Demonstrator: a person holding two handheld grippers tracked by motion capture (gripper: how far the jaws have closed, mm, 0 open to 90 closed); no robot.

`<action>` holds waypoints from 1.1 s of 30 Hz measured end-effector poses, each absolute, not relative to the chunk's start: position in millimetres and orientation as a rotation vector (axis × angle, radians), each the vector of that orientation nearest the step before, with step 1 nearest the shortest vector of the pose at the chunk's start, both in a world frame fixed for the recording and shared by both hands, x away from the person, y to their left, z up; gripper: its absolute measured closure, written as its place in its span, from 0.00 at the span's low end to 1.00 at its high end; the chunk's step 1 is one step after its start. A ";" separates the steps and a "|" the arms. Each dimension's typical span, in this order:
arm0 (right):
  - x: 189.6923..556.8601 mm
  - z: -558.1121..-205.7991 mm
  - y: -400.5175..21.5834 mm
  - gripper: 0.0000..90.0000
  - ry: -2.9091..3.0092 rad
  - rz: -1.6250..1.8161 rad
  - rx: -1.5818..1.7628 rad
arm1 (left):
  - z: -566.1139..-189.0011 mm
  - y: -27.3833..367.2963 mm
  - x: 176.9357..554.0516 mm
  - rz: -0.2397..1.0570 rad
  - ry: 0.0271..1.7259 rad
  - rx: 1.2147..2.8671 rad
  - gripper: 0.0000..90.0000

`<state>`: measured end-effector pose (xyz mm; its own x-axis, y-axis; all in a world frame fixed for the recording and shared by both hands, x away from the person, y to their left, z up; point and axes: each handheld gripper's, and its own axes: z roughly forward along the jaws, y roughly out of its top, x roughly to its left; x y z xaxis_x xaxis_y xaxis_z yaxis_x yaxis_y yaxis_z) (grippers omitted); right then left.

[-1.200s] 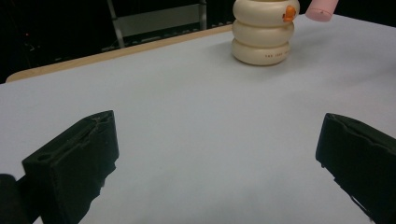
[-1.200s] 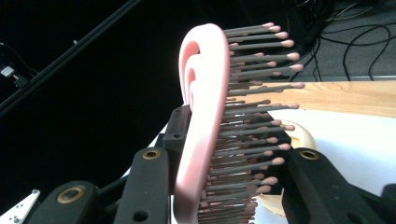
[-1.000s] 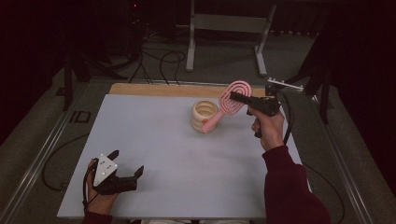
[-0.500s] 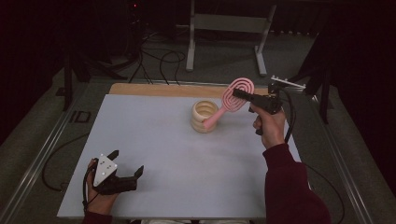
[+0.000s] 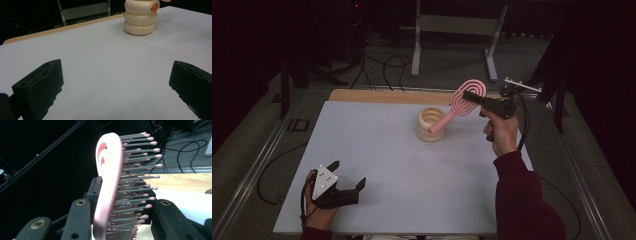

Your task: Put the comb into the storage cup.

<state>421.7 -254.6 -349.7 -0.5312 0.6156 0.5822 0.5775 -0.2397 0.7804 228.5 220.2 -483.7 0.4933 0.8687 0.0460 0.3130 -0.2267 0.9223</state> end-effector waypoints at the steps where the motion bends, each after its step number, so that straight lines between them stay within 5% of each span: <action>1: 422.1 -349.4 -254.4 0.71 1.915 1.931 1.509 | -483.7 220.2 228.5 0.725 0.998 1.777 0.00; 33: 433.1 -340.2 -252.5 0.71 1.822 1.923 1.511 | -484.3 220.3 228.7 0.718 0.999 1.776 0.00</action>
<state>433.1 -252.5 -340.2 -0.5060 0.6487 0.5685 0.5328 -0.2832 0.7974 228.7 220.3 -484.3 0.4954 0.8677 0.0405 0.3155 -0.2232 0.9223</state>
